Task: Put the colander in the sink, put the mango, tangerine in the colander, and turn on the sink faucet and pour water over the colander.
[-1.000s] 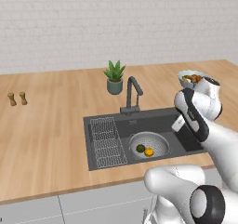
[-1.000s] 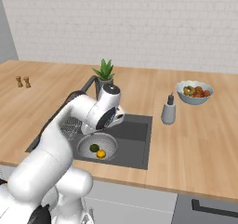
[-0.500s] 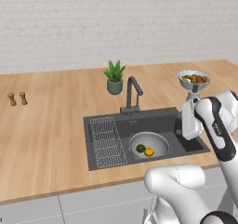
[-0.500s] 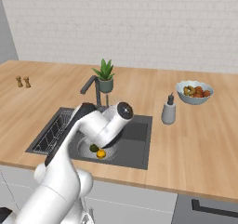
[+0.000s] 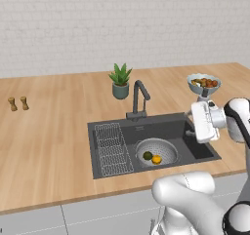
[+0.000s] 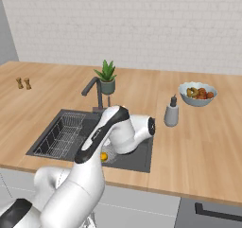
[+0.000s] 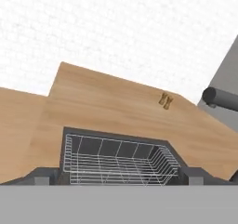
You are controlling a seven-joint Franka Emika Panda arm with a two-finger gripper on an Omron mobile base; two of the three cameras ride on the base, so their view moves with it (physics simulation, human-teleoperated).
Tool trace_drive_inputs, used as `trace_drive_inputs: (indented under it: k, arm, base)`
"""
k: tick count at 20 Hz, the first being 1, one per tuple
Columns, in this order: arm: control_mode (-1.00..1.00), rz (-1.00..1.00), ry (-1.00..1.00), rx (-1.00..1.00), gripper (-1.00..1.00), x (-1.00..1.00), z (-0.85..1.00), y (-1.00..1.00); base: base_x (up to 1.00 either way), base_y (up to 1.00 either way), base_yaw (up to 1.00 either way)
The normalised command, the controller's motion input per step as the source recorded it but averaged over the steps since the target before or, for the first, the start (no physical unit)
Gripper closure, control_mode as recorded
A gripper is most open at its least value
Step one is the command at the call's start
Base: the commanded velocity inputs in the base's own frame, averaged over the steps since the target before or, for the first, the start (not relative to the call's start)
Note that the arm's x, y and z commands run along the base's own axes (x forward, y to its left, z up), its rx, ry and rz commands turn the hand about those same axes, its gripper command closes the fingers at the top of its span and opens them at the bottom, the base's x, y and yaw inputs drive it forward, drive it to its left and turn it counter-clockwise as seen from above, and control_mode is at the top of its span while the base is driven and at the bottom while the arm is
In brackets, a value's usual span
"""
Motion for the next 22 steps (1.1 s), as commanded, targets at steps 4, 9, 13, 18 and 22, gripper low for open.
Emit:
trace_drive_inputs:
  k: [4,9,13,18,22]
  arm:
    - [-1.00,-0.02,0.00,0.21,-1.00,0.26,0.05,0.02]
    - [-1.00,-0.19,0.00,0.06,-1.00,0.20,0.00,0.17]
    - [-1.00,-0.22,0.00,0.00,-1.00,0.22,0.00,0.06]
    - [-1.00,-0.09,0.00,0.01,-1.00,0.22,-0.01,0.01]
    - [-1.00,0.02,0.00,0.06,-1.00,0.21,-0.09,-0.03]
  base:
    - [0.00,0.00,0.00]
    - [0.00,0.00,0.00]
    - [0.00,0.00,0.00]
    - [0.00,0.00,0.00]
    - [0.00,0.00,0.00]
